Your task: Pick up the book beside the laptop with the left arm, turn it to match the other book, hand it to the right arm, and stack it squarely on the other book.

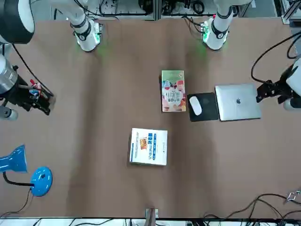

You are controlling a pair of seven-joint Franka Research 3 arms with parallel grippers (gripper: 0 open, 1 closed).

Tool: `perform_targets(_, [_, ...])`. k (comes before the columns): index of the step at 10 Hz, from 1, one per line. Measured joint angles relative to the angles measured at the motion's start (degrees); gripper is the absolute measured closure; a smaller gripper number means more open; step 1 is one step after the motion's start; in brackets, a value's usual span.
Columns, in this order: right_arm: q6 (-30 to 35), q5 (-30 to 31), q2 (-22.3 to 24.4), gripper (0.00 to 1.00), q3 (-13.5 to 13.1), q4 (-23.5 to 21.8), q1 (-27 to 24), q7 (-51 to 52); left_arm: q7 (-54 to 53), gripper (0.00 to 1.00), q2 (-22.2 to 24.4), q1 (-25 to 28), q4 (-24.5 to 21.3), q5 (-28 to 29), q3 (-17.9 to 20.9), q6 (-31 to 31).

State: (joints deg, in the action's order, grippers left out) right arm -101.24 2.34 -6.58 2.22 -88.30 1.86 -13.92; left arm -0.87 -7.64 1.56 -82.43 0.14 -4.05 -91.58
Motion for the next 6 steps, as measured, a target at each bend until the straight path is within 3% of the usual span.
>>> perform_targets(6, [0.5, 0.0, 0.0, 0.0, 0.1, 0.1, 0.0, 0.0, -0.1, 0.01, -1.2, -0.9, -0.2, -0.1, -0.2, 1.3])
